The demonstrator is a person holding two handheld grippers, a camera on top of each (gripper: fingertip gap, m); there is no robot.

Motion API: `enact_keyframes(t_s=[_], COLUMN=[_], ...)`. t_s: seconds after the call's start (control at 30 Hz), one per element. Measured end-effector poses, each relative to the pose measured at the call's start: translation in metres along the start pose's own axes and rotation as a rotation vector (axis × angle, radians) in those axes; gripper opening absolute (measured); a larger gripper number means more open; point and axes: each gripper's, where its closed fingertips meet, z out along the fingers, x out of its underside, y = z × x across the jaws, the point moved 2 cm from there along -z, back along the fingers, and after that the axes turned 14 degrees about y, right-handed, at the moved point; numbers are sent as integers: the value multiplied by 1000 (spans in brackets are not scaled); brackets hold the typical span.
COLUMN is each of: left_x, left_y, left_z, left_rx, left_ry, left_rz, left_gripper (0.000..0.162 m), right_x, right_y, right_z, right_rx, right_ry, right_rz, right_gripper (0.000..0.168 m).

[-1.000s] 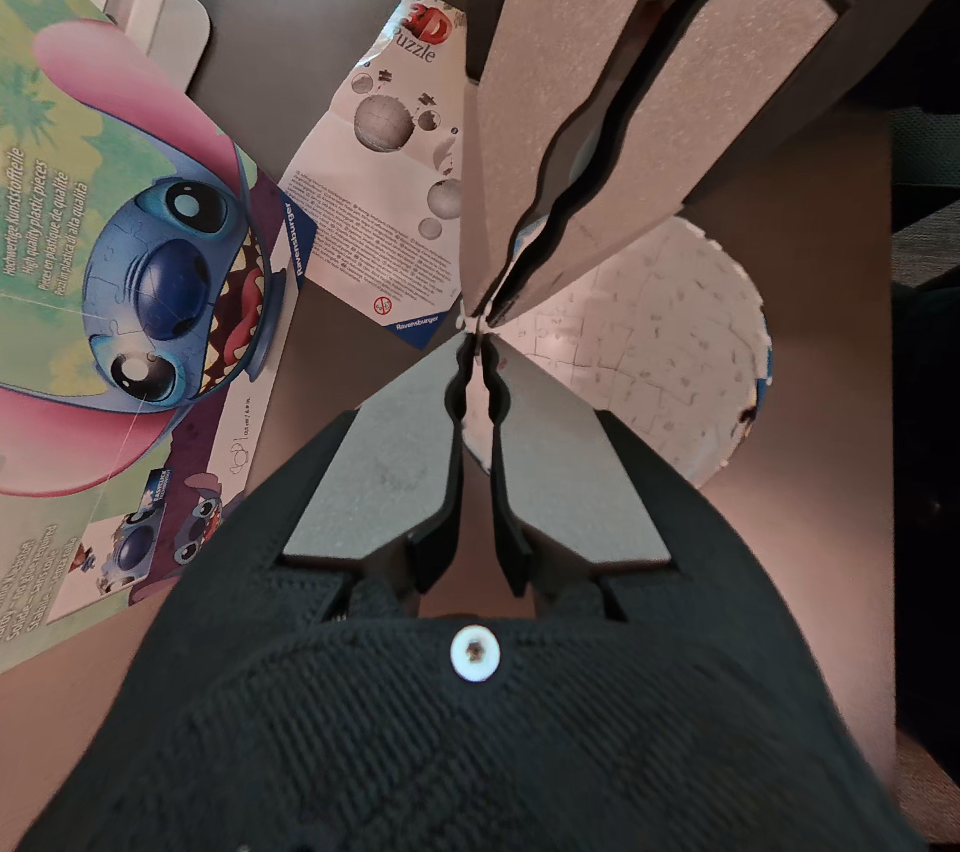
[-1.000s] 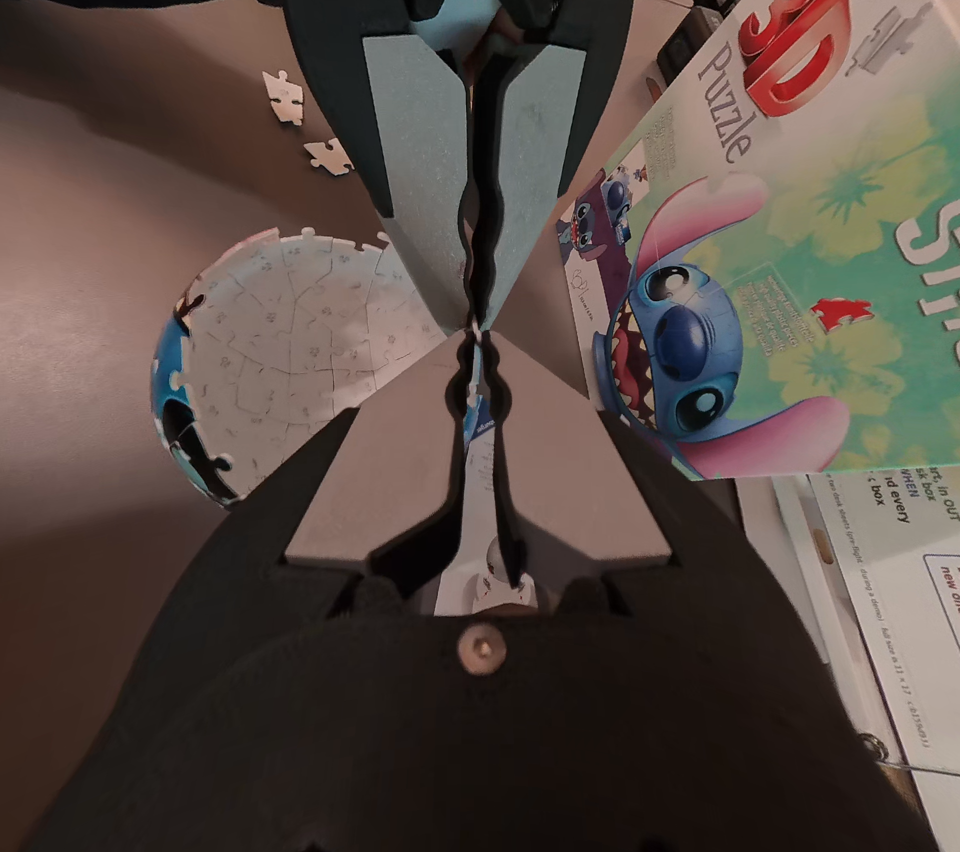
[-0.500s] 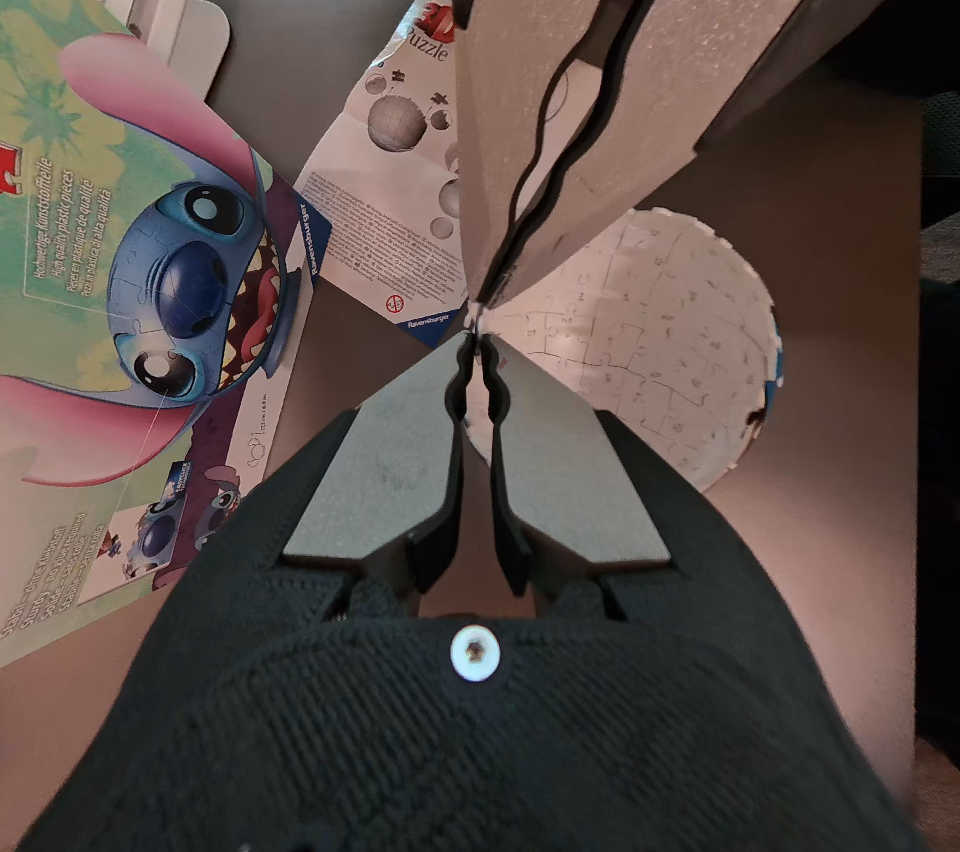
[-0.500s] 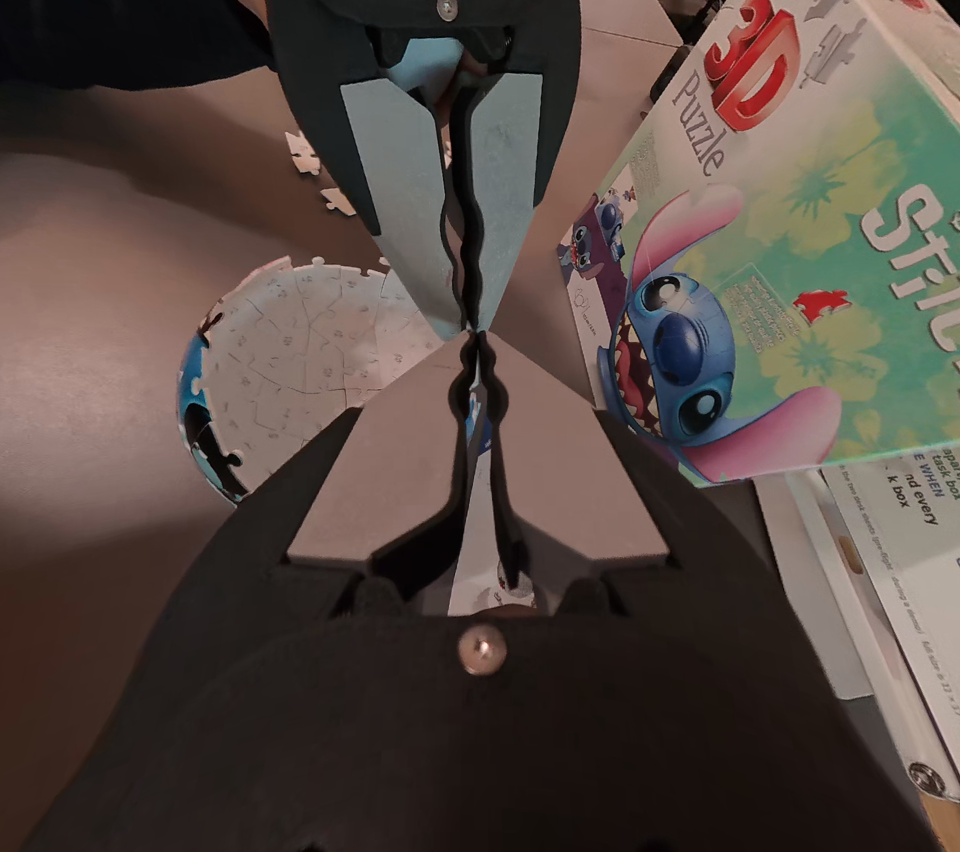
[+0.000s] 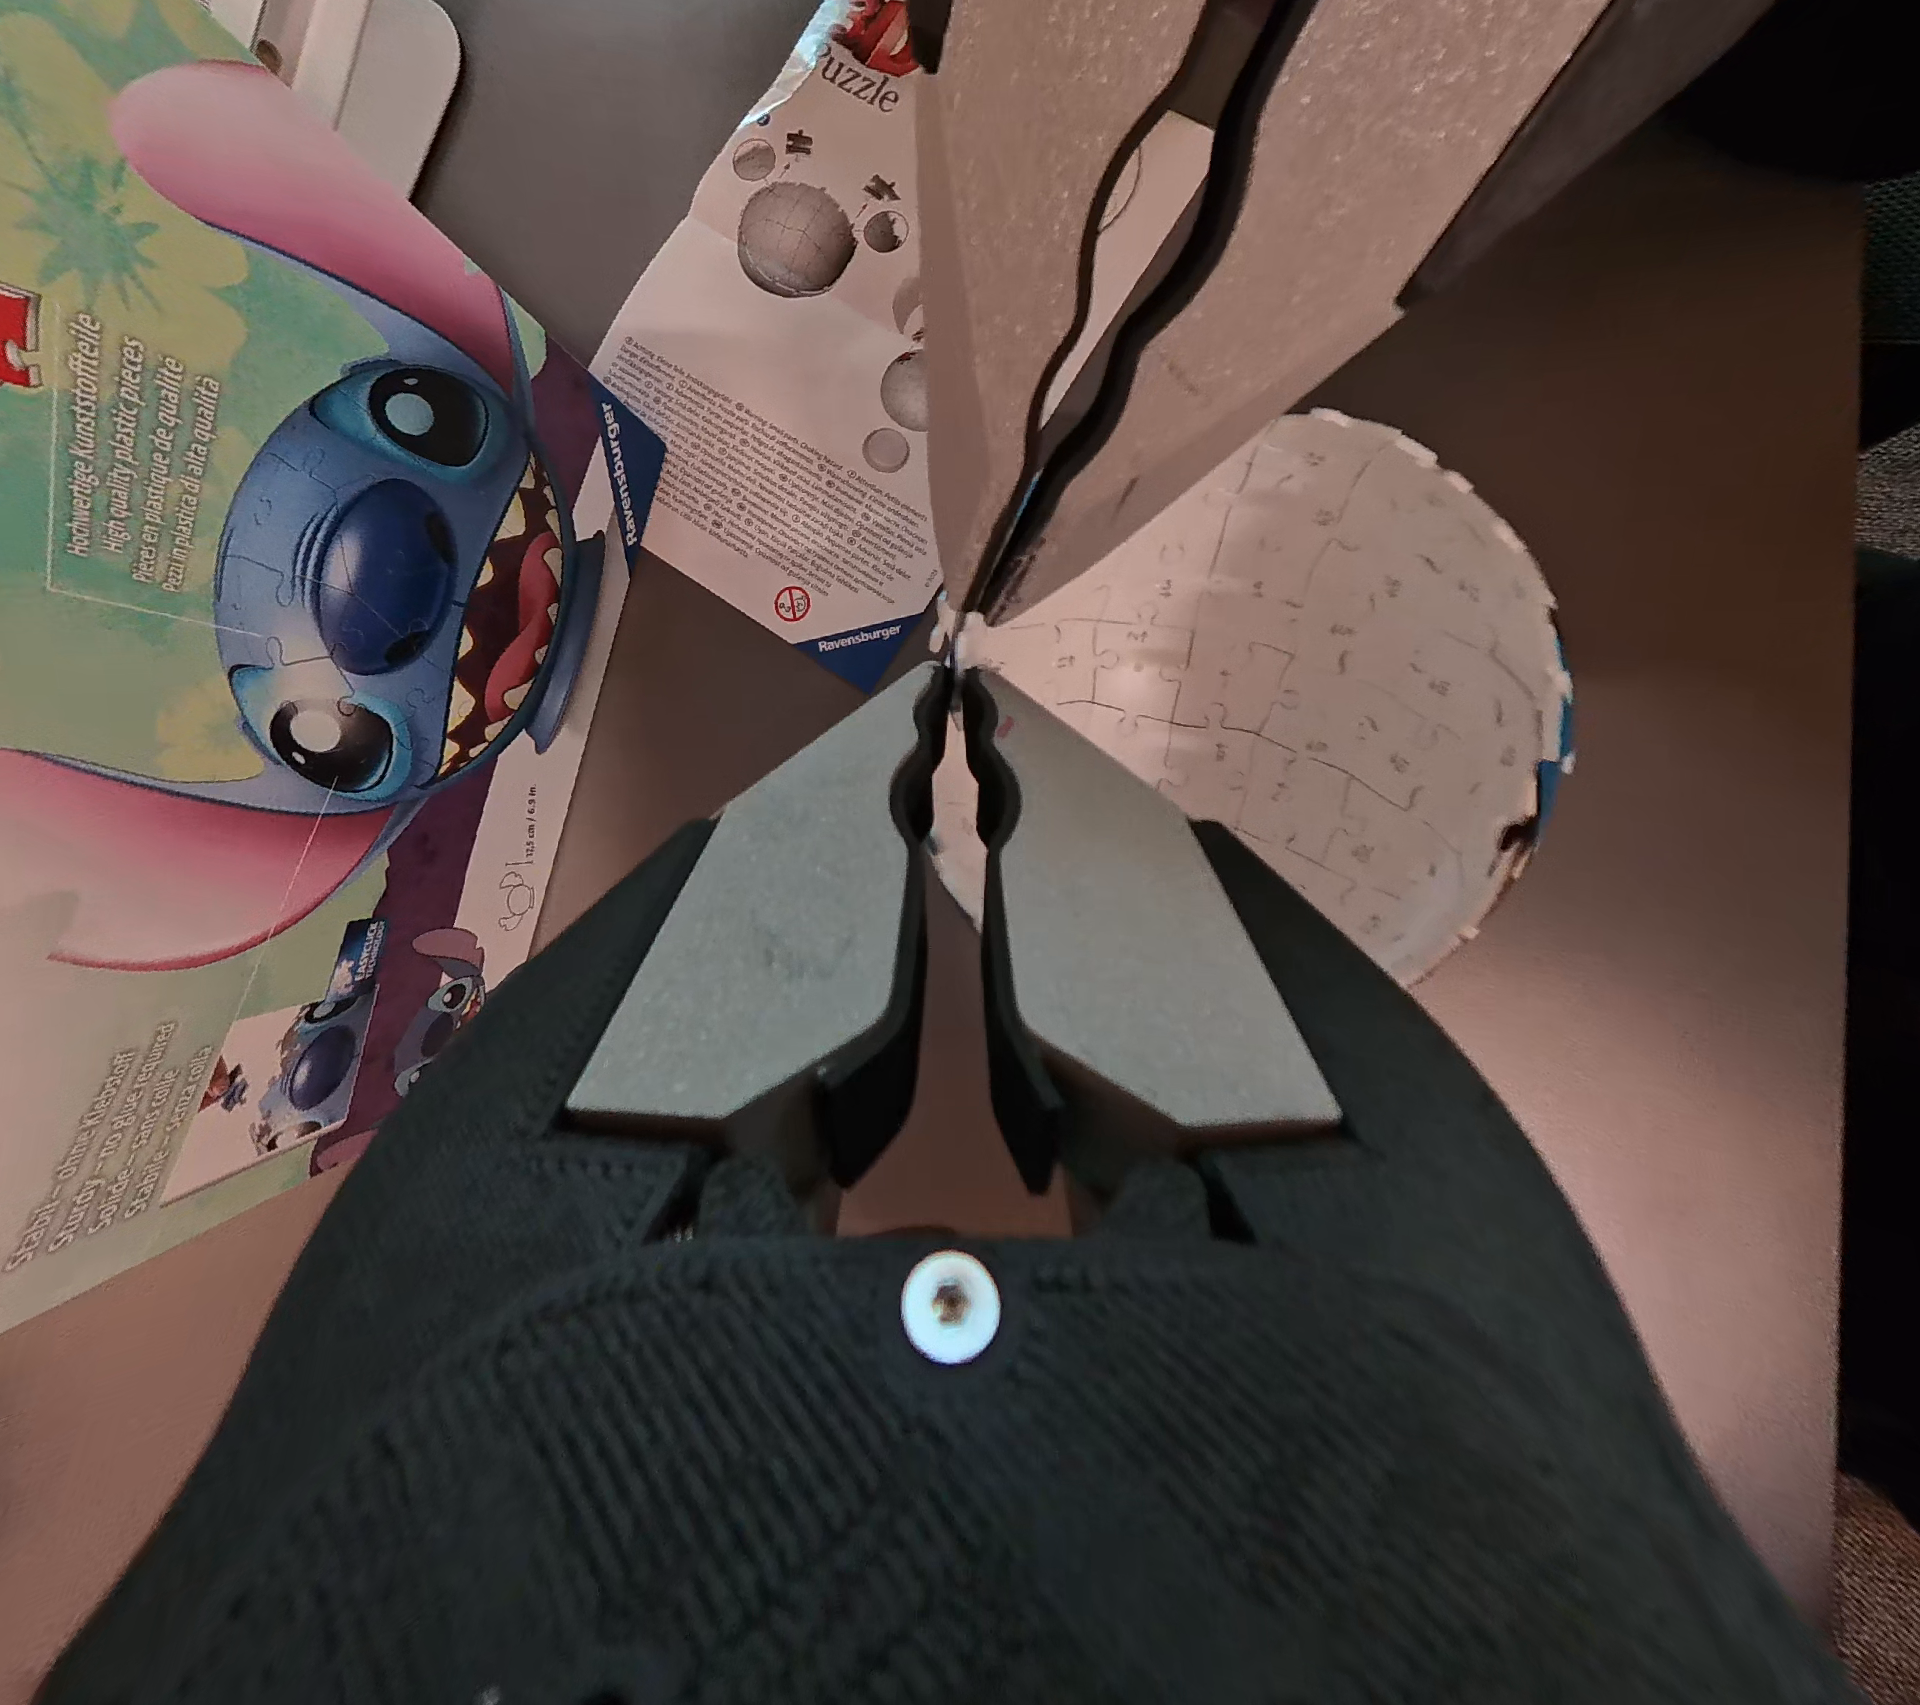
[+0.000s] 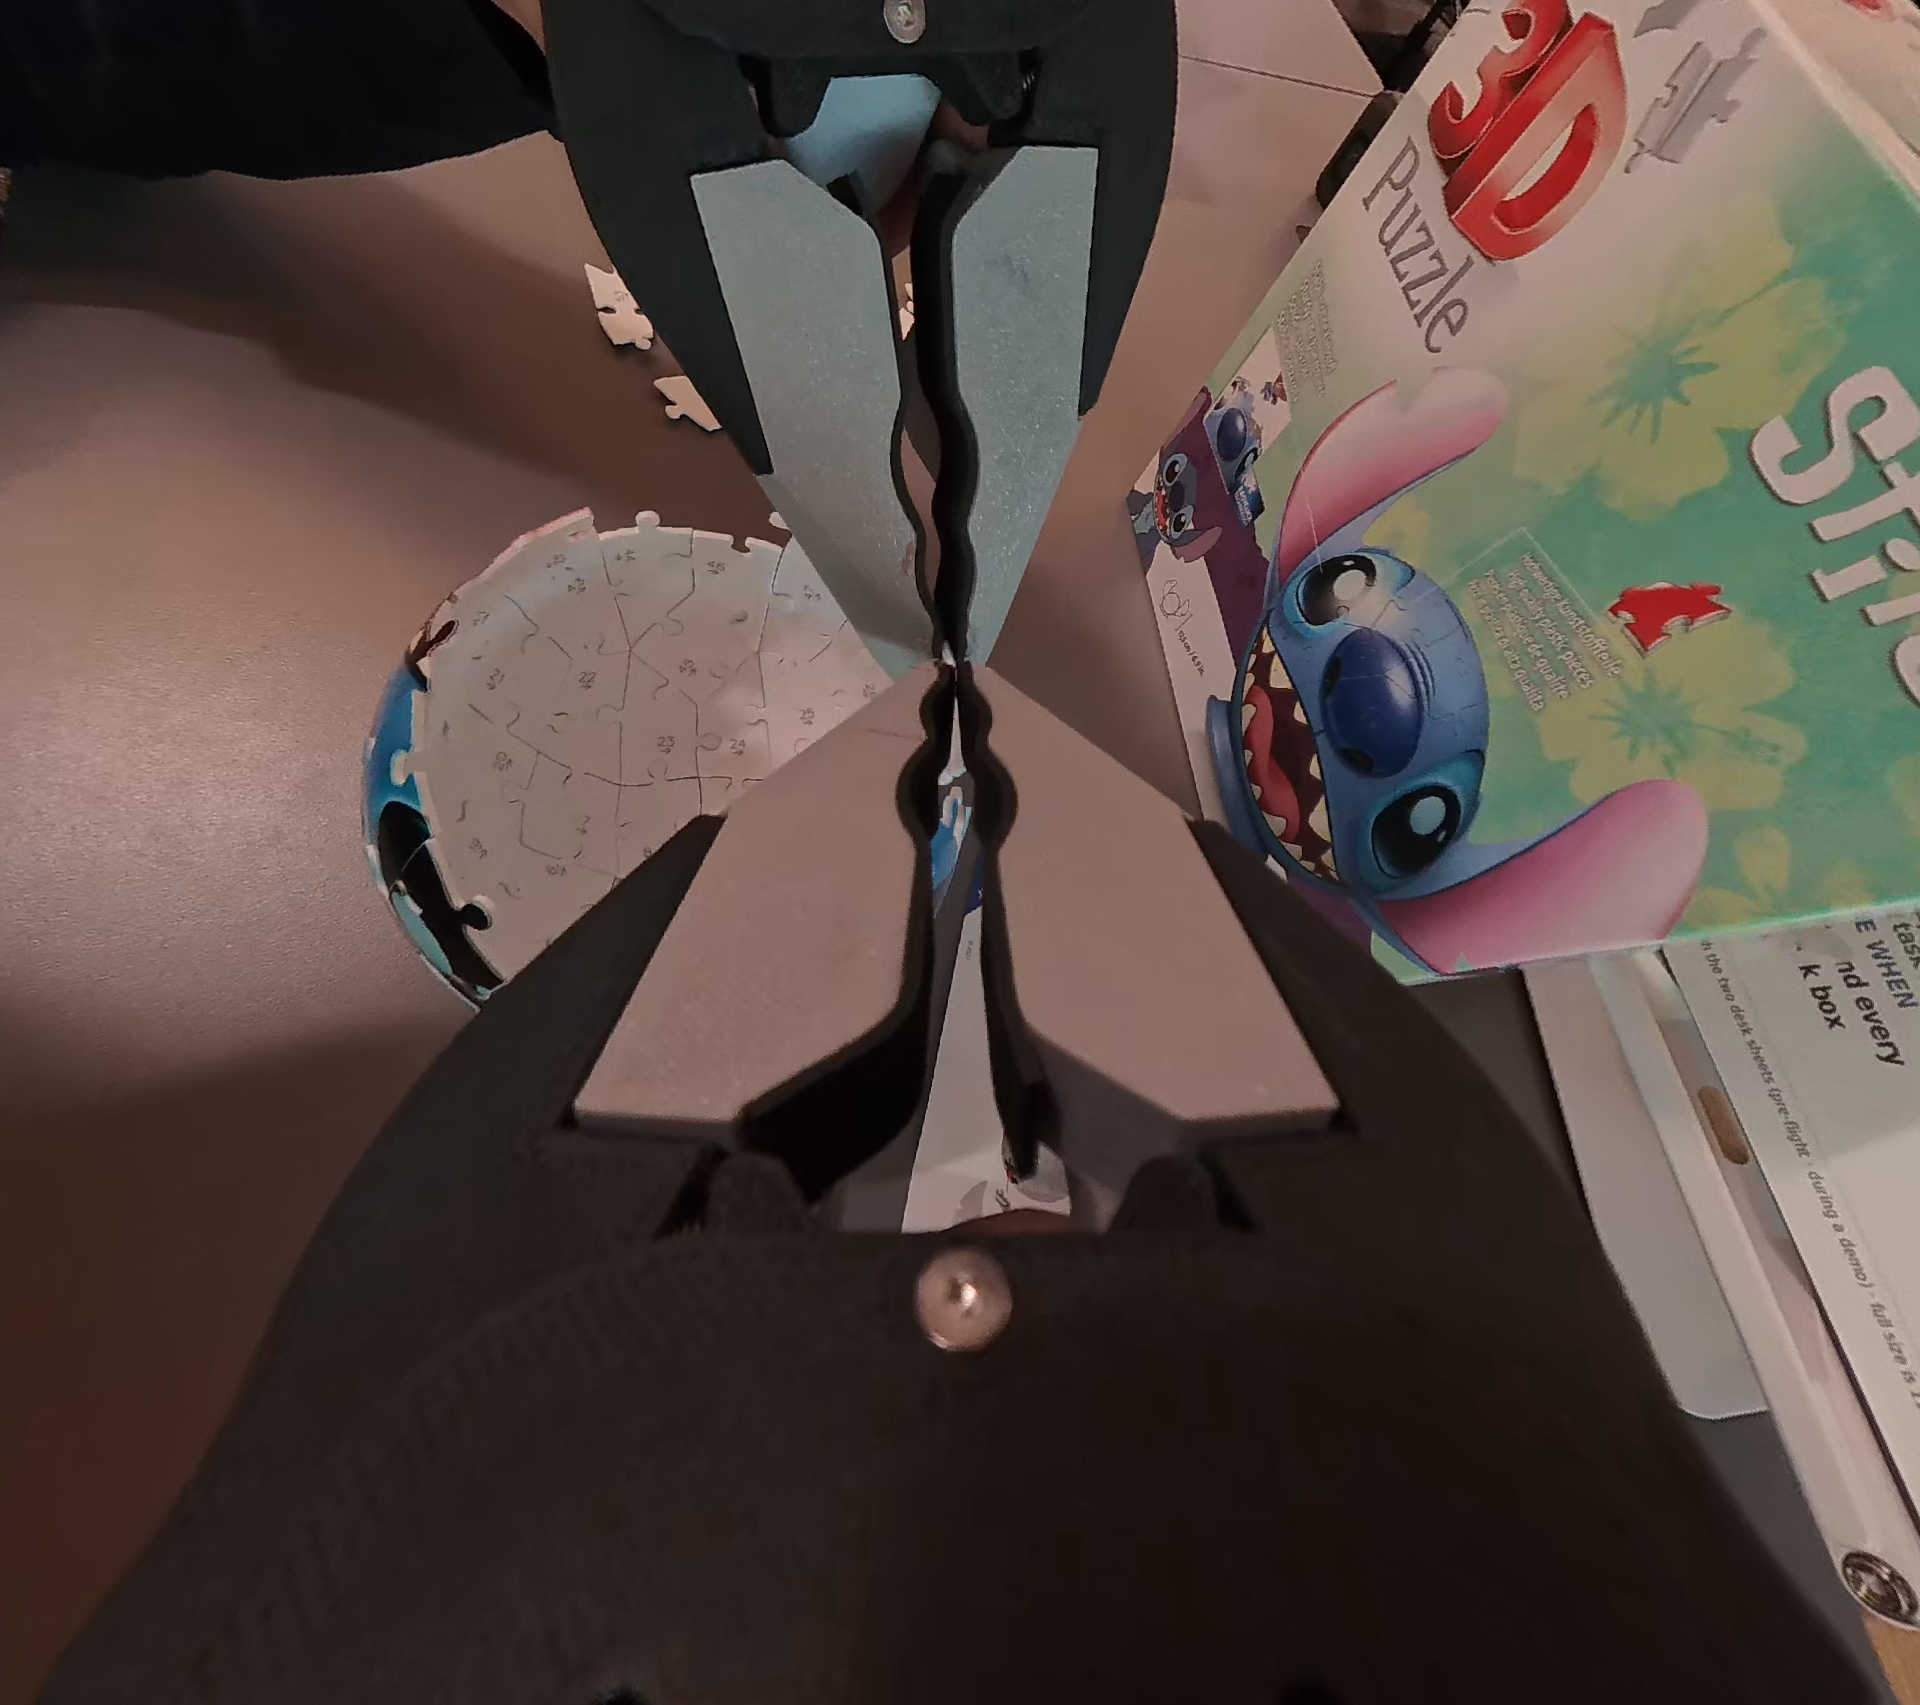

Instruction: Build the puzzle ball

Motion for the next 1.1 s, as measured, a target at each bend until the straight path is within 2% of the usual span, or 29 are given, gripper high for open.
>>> enact_keyframes(t_s=[0.83, 0.93, 1.03, 1.1], left_x=[1, 1, 3, 3], left_y=[-1, -2, 0, 0], left_z=[0, 1, 3, 4], left_rx=[2, 23, 31, 34], left_ry=[0, -2, 10, 10], left_rz=[0, -12, -28, -26], left_gripper=[0, 3, 13, 8], right_x=[1, 1, 1, 1], right_y=[1, 1, 1, 1], right_z=[3, 3, 3, 4], right_rx=[17, 25, 24, 24], right_ry=[19, 23, 22, 22], right_rz=[-16, -22, -19, -18], right_gripper=[0, 0, 0, 0])
